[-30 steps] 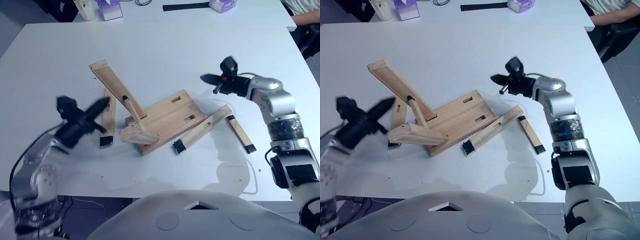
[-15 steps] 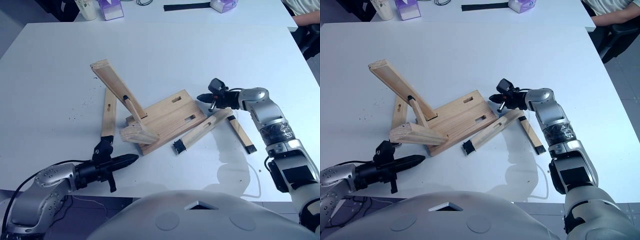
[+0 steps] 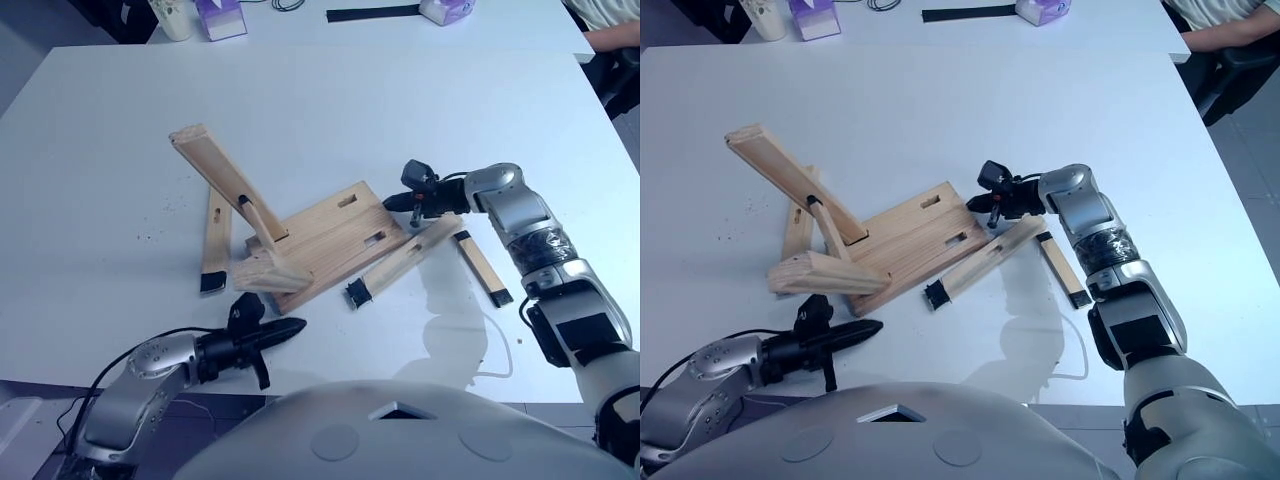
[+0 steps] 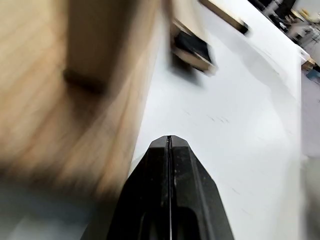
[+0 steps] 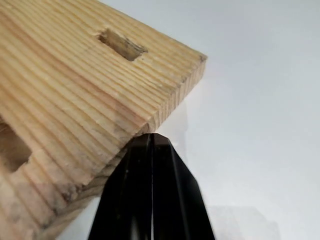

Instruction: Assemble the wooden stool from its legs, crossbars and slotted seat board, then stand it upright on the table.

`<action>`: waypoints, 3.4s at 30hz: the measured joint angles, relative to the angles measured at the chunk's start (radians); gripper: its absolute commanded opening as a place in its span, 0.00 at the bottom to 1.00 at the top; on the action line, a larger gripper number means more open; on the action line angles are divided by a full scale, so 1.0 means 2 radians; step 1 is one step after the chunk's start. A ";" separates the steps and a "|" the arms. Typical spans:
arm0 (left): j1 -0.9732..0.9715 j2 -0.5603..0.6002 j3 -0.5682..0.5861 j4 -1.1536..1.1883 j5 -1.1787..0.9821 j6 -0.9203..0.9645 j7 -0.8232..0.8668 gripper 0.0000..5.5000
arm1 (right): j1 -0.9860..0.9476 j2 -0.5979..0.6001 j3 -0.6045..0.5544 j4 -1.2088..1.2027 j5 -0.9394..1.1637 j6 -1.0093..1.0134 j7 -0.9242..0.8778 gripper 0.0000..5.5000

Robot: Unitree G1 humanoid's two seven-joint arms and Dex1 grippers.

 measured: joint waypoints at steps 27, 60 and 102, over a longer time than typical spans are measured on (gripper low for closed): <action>-0.063 0.007 -0.001 0.056 0.010 -0.023 0.007 0.00 | -0.184 0.137 -0.039 0.370 -0.047 -0.145 -0.067 0.00; -0.292 -0.087 -0.016 0.224 0.097 -0.012 0.103 0.00 | 0.046 -0.007 -0.021 -0.042 0.018 0.020 0.054 0.00; -0.198 -0.109 0.013 0.113 0.057 0.003 0.123 0.00 | 0.047 -0.003 -0.016 -0.054 0.039 0.068 0.017 0.00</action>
